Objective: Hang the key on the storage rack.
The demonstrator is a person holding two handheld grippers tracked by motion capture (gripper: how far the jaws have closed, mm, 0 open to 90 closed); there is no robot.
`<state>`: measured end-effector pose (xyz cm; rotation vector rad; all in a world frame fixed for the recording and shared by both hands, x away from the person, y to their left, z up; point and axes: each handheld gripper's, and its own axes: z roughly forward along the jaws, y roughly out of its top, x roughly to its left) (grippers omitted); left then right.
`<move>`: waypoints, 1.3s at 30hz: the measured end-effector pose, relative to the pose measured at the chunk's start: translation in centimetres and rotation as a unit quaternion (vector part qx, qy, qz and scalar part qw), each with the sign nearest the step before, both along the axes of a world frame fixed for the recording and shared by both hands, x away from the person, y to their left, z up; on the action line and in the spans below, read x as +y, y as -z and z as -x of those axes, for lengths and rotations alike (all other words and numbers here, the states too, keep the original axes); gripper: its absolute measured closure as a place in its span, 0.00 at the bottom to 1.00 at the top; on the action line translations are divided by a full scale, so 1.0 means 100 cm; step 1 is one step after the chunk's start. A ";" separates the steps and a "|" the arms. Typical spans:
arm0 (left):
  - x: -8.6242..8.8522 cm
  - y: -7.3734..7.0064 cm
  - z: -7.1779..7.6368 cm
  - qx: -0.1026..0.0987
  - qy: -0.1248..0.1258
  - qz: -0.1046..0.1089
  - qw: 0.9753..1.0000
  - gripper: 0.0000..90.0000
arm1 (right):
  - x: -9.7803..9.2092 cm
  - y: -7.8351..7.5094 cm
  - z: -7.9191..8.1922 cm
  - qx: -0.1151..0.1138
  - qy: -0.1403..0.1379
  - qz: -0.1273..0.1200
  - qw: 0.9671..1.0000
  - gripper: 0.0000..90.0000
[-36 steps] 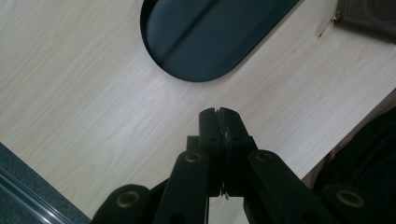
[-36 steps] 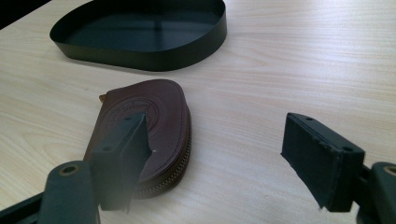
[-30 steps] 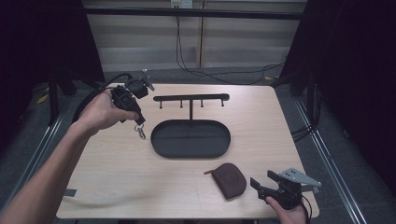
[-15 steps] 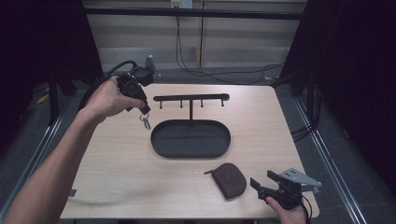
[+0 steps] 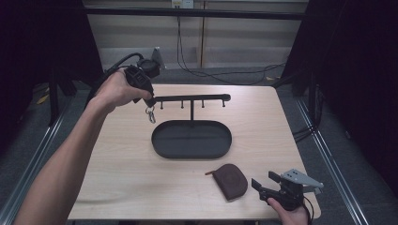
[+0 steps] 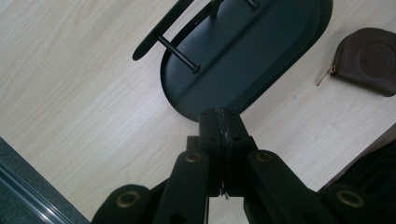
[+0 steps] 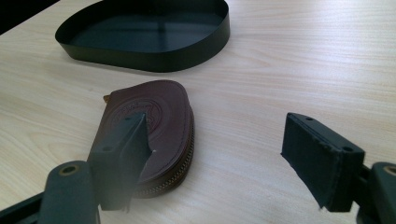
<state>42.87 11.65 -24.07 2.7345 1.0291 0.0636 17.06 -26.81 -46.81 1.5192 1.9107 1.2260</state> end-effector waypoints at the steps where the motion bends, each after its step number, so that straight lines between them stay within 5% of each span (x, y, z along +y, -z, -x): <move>1: -0.001 0.000 -0.002 0.001 -0.002 -0.001 1.000 0.99 | 0.000 0.000 0.000 0.000 0.000 0.000 1.000 0.25; 20: -0.012 0.004 -0.032 0.017 -0.027 -0.017 0.999 0.99 | 0.000 0.000 0.000 0.000 -0.005 -0.003 1.000 0.25; 35: -0.021 0.004 -0.047 0.005 -0.052 0.000 0.999 0.99 | -0.001 0.000 0.000 0.001 -0.008 -0.005 1.000 0.25; 39: -0.016 0.002 -0.051 -0.001 -0.063 0.019 0.998 0.99 | -0.001 0.000 0.000 0.001 -0.010 -0.005 1.000 0.25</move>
